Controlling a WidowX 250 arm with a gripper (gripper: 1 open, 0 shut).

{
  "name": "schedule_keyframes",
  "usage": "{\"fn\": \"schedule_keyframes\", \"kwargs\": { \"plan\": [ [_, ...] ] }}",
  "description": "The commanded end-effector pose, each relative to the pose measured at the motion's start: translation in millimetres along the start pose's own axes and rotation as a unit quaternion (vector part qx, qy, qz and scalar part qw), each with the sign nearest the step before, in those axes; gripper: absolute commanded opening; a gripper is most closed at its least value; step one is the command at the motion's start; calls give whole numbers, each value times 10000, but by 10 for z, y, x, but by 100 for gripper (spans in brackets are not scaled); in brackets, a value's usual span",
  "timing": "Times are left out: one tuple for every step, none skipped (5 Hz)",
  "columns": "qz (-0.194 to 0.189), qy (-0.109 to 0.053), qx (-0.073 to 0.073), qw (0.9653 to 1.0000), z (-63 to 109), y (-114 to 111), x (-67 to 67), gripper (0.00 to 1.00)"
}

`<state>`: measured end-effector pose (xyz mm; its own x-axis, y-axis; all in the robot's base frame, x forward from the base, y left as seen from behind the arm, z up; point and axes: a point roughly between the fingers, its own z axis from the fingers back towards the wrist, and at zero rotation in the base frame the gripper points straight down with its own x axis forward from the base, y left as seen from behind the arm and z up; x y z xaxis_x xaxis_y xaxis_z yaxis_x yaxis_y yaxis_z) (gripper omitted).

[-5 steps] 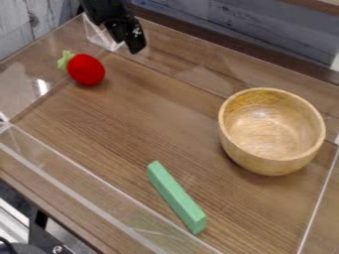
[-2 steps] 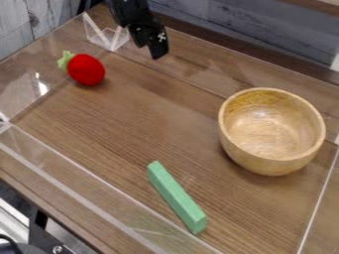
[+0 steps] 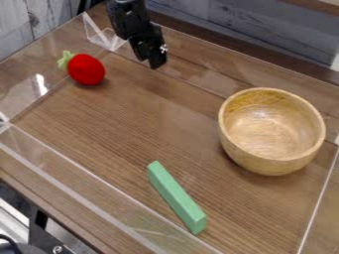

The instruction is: Move the red object to the left side of the table

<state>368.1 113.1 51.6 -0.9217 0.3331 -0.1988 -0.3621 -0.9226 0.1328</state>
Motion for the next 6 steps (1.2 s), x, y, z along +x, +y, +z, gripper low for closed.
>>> {"fn": "schedule_keyframes", "kwargs": {
  "plan": [
    [285,113,-92,9995,126,6,-56,100],
    [604,19,-153,9981,131,15,-40,100],
    [407,-175,-147,9989,279,83,-69,100],
    [223,-341,-143,9991,434,147,-121,100],
    [607,-425,-249,9969,449,34,-20,100],
    [943,-488,-354,9937,437,-96,79,100]
  ]
}}
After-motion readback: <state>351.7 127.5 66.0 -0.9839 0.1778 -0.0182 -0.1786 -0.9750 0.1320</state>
